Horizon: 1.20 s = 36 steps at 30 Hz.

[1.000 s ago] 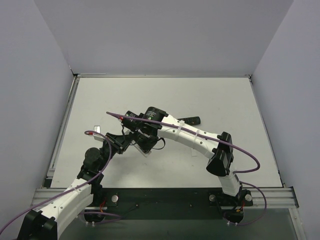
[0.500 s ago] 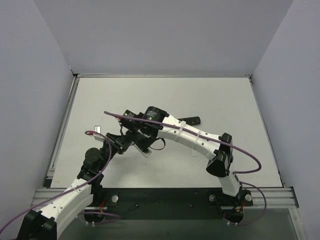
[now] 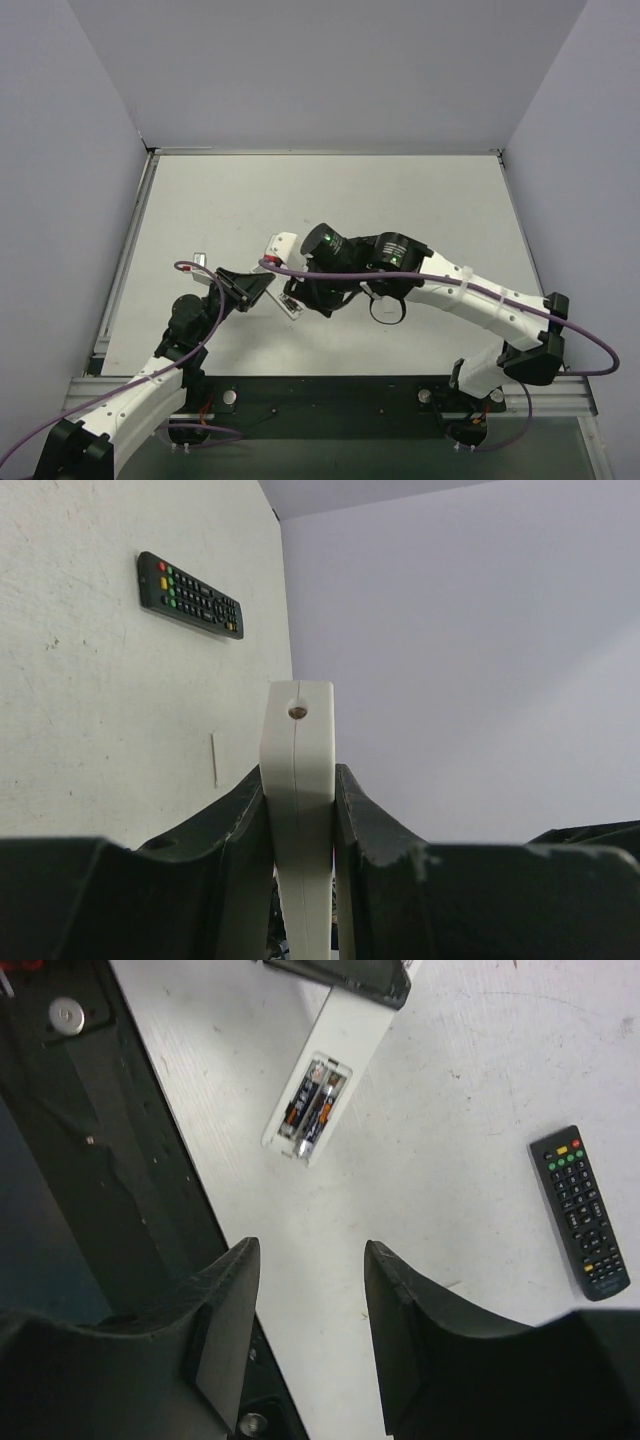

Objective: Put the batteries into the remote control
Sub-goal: Load the battery into the remote control.

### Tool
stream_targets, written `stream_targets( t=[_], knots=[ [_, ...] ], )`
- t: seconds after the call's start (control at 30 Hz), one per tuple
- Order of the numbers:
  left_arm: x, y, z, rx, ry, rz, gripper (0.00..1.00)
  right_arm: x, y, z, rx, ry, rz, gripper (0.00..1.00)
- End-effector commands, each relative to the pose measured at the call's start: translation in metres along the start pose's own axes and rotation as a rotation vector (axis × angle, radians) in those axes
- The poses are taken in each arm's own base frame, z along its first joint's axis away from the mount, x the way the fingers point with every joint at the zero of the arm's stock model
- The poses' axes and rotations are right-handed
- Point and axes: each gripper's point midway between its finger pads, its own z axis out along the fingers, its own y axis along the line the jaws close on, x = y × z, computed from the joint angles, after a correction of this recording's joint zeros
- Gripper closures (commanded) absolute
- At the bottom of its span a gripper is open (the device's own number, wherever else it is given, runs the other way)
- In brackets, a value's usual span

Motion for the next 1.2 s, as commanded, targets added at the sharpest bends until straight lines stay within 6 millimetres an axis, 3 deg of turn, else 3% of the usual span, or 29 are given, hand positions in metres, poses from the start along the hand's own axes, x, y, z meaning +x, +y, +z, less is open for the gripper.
stream_targets(
  t=[0.0, 0.33, 0.63, 1.17],
  knots=[
    [0.006, -0.025, 0.0, 0.07, 0.044, 0.004, 1.0, 0.013, 0.0, 0.008, -0.076, -0.088, -0.224, 0.58],
    [0.014, -0.045, -0.001, 0.109, 0.108, 0.016, 1.0, 0.023, 0.015, 0.027, -0.2, -0.133, -0.421, 0.69],
    [0.015, -0.052, -0.001, 0.129, 0.122, 0.022, 1.0, 0.024, 0.019, 0.039, -0.245, -0.12, -0.43, 0.78],
    [0.016, -0.053, 0.0, 0.132, 0.127, 0.021, 1.0, 0.032, 0.025, 0.052, -0.298, -0.091, -0.432, 0.85]
  ],
)
